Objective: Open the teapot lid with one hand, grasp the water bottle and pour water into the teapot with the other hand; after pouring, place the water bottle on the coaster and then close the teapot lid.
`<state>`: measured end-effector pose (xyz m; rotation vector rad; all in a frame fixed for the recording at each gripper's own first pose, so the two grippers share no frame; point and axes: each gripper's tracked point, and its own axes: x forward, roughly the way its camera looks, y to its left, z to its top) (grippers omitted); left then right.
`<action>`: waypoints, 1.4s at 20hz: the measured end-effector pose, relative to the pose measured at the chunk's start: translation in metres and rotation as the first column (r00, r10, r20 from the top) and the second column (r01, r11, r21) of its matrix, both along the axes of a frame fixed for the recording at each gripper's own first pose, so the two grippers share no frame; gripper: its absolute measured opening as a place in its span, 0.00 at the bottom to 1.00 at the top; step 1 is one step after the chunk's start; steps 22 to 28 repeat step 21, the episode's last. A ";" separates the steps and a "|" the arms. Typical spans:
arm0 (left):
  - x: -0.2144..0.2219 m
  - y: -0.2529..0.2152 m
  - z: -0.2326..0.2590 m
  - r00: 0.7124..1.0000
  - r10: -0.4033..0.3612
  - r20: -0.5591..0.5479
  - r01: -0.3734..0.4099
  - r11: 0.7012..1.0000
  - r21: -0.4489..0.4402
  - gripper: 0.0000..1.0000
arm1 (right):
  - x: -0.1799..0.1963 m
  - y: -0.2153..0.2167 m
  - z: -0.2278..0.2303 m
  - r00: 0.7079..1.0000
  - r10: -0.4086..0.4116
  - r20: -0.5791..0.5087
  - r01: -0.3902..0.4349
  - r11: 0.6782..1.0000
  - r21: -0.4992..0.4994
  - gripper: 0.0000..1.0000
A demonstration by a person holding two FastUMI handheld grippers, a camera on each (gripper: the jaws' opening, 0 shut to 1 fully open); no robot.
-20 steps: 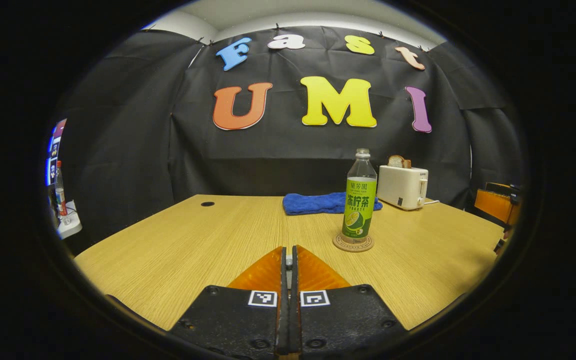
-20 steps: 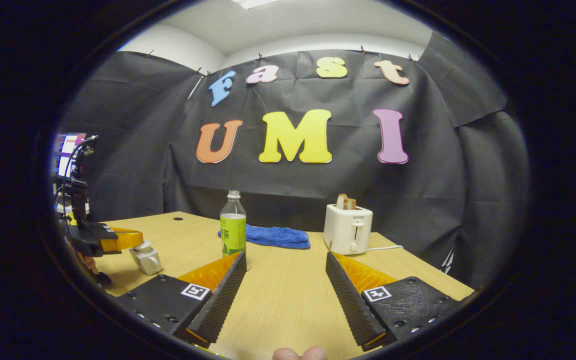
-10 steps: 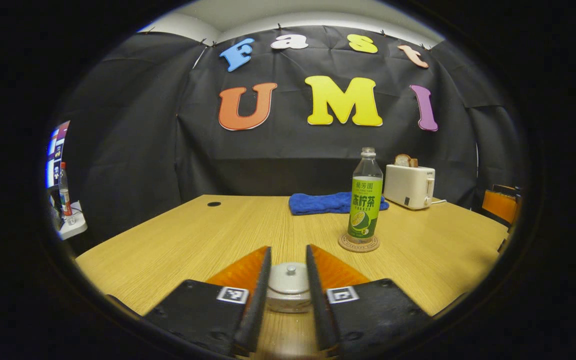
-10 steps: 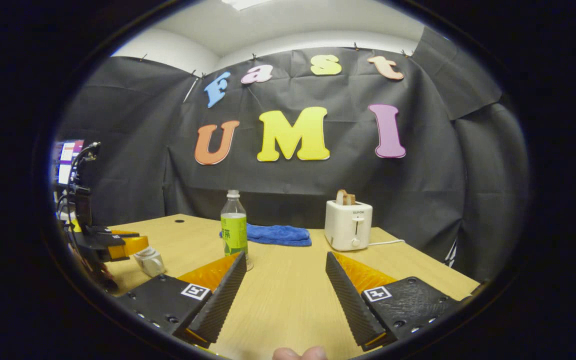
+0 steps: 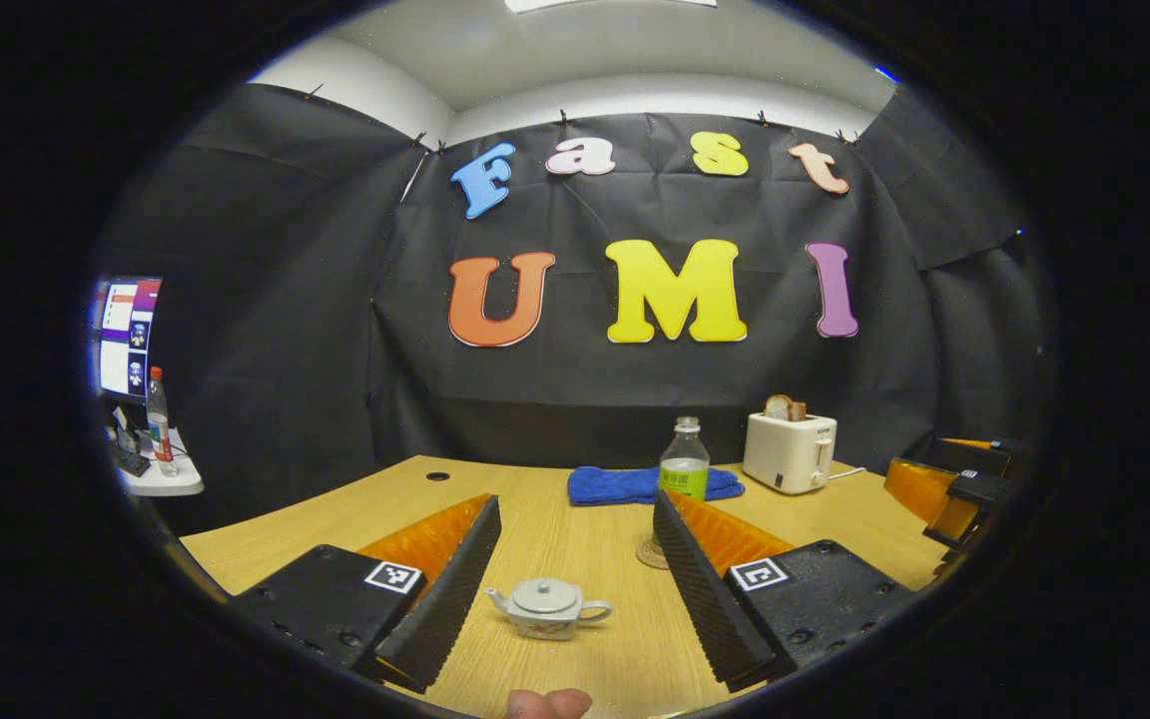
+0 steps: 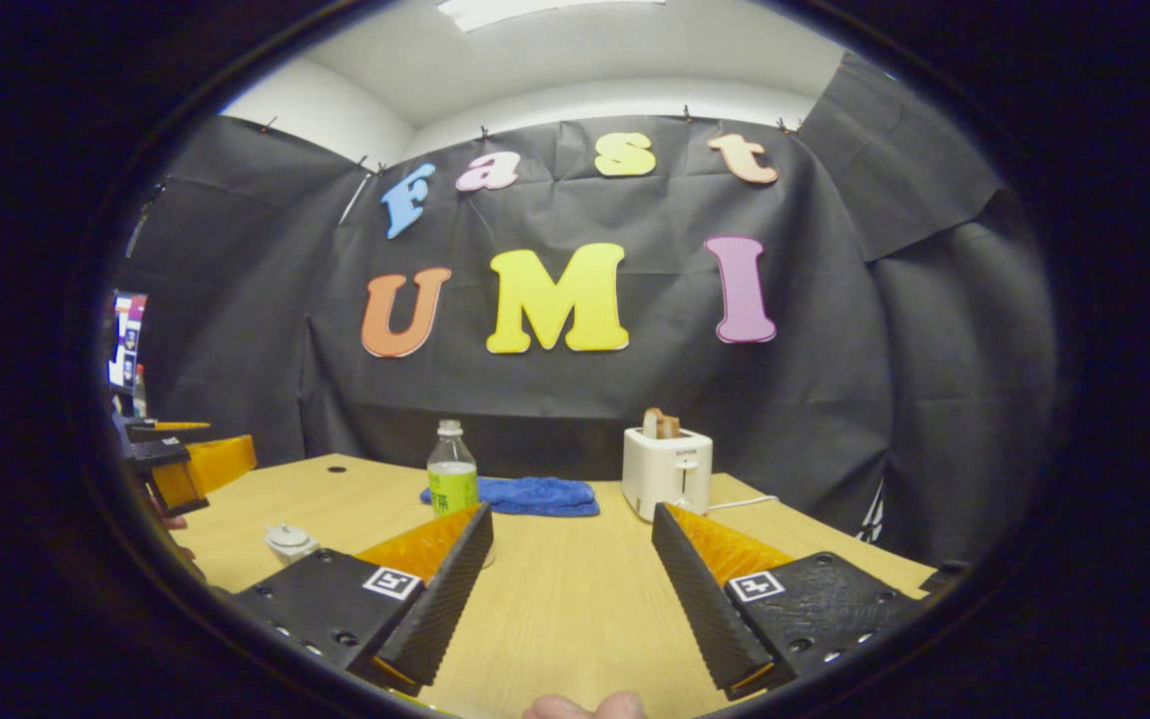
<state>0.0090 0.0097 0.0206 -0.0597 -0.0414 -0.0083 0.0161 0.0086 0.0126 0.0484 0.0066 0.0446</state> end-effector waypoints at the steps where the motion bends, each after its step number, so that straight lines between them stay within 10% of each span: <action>1: -0.006 -0.004 0.002 1.000 -0.001 0.003 0.001 1.000 0.002 0.96 | -0.005 0.002 -0.001 1.000 0.008 -0.001 -0.008 1.000 0.006 0.96; 28: -0.031 -0.014 0.005 1.000 0.010 0.001 -0.010 1.000 0.011 0.96 | -0.028 0.008 0.009 1.000 -0.008 0.023 0.009 0.999 -0.042 0.97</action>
